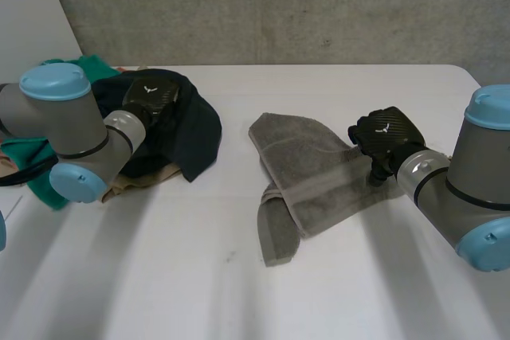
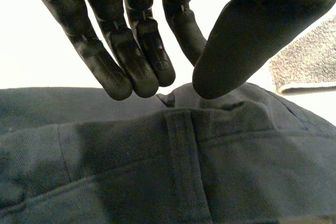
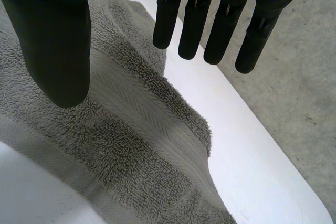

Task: Fold the laundry.

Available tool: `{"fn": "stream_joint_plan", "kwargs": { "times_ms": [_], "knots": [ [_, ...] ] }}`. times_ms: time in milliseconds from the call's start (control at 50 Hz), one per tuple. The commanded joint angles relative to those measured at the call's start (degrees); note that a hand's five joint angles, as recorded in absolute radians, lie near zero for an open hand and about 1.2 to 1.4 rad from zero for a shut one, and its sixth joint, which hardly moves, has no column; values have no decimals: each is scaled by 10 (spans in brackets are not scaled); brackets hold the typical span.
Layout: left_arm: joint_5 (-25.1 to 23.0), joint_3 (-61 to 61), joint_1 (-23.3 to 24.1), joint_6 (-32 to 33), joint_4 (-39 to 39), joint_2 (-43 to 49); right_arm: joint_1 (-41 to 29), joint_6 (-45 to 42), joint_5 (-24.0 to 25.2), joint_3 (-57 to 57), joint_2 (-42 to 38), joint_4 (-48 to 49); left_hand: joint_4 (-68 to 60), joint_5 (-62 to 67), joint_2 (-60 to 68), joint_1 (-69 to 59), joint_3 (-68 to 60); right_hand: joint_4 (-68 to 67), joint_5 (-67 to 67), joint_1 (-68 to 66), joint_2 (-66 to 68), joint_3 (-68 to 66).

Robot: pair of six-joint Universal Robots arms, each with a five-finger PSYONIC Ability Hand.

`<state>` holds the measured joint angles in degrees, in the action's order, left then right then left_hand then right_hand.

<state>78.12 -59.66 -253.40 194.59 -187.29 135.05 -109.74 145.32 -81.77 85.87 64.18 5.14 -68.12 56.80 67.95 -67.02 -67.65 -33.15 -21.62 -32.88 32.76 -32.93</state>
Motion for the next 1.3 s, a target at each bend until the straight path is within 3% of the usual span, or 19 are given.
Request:
{"fn": "stream_joint_plan", "kwargs": {
  "times_ms": [20, 140, 260, 340, 400, 580, 760, 940, 960, 980, 1100, 1120, 1200, 1300],
  "knots": [
    [25, 8, 1, 47, 43, -1, 6, 0, 2, 0, -5, 0, 121, -108, -119, 110, 116, -24, -40, -27, 28, -26],
    [56, 40, 8, 110, 51, 18, 6, 0, 3, 0, -9, 0, 323, -310, -321, 312, 318, -24, -40, -27, 28, -26],
    [85, 90, 11, 171, 73, 57, 7, -1, 3, 2, -10, 0, 344, -330, -342, 333, 339, -24, -40, -27, 28, -26],
    [110, 125, 12, 208, 92, 79, 8, -1, 3, 2, -10, -1, 198, -185, -196, 187, 193, -24, -40, -27, 28, -26],
    [122, 148, 10, 226, 96, 91, 8, -1, 3, 3, -10, 0, -118, 131, 120, -129, -123, -24, -40, -27, 28, -26],
    [139, 191, -18, 223, 89, 51, 3, -4, 3, 3, -7, -2, -119, 132, 121, -130, -123, -24, -40, -27, 28, -26],
    [174, 308, -108, 183, 33, -12, -1, -4, 3, 1, -5, -3, -119, 132, 121, -130, -123, -21, -36, -24, 25, -23],
    [177, 349, -128, 193, 115, 58, -9, -4, 3, -4, -8, -3, -119, 132, 121, -130, -123, -21, -36, -24, 25, -23],
    [174, 339, -126, 187, 122, 57, -9, -4, 3, -4, -7, -3, -101, 114, 102, -112, -105, -19, -35, -22, 23, -21],
    [160, 316, -119, 173, 132, 54, -7, -4, 3, -4, -8, -3, 113, -99, -111, 102, 108, -16, -31, -19, 20, -18],
    [62, 204, -98, 126, 128, 8, -7, -4, 2, -4, -8, -4, 572, -559, -570, 561, 567, -16, -31, -19, 20, -18],
    [26, 178, -96, 122, 123, -4, -7, -4, 2, -2, -8, -4, 581, -568, -579, 570, 577, -16, -31, -19, 20, -18],
    [-38, 138, -92, 132, 119, -15, -6, -5, 3, 3, -12, -4, 581, -568, -579, 570, 577, -16, -31, -19, 20, -18],
    [-46, 139, -89, 170, 131, 6, -7, -7, 3, 1, -19, -4, 581, -568, -579, 570, 577, -16, -31, -19, 20, -18]
  ]
}}
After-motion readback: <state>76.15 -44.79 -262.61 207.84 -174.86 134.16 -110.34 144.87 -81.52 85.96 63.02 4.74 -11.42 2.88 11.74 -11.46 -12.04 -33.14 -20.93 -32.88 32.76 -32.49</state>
